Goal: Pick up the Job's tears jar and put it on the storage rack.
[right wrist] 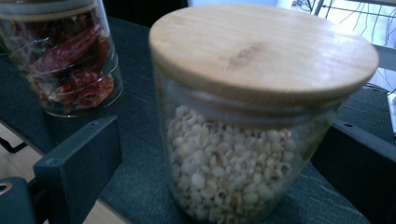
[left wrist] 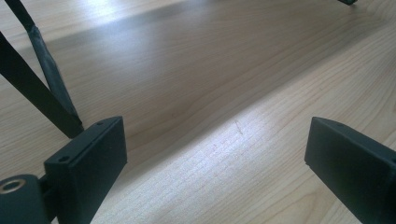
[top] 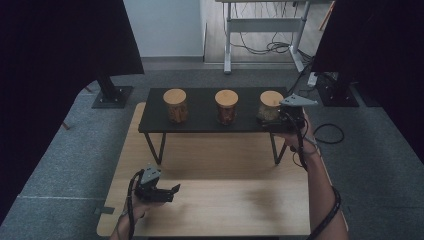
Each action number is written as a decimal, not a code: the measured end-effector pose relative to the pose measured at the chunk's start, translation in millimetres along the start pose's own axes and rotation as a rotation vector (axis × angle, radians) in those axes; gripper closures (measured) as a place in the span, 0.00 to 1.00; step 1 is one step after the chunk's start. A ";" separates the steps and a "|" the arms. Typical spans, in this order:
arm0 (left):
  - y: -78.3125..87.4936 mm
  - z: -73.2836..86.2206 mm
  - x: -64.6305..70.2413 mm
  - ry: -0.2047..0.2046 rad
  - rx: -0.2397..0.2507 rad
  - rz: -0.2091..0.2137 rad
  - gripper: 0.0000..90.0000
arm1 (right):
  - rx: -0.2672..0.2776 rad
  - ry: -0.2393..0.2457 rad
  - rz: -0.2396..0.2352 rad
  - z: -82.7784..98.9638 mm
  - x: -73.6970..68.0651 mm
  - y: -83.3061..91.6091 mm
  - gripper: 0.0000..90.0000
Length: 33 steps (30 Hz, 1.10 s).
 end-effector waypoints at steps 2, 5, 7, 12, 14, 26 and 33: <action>0.0 0.0 0.4 -0.002 -0.001 0.001 0.06 | 0.006 -0.007 0.004 2.4 -0.8 2.4 0.02; 0.3 0.2 0.3 -0.002 0.000 0.001 0.06 | 0.019 -0.015 0.010 5.5 -2.1 6.9 0.01; 1.0 0.4 -0.1 0.000 0.002 0.001 0.06 | 0.029 -0.022 0.011 8.2 -2.6 10.3 0.01; 1.9 0.1 -1.1 0.000 0.006 0.005 0.06 | 0.045 -0.026 0.012 14.3 -5.1 18.9 0.01; 1.8 0.2 -1.4 -0.001 0.006 0.008 0.06 | 0.057 -0.029 0.010 16.5 -6.6 23.1 0.01; 3.1 2.2 -7.1 0.014 0.012 0.014 0.06 | 0.090 -0.036 -0.004 36.1 -13.1 44.2 0.02; 4.7 2.9 -8.9 0.024 0.016 0.009 0.06 | 0.102 -0.070 -0.041 68.4 -15.9 52.7 0.03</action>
Point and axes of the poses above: each handheld gripper's, and its own axes: y roughly backward along the jaws, z roughly out of its underside, x roughly to its right, the point moved 9 cm from there along -y, roughly forward along the jaws, and after that the axes turned 15 degrees about z, right-handed, at the moved point
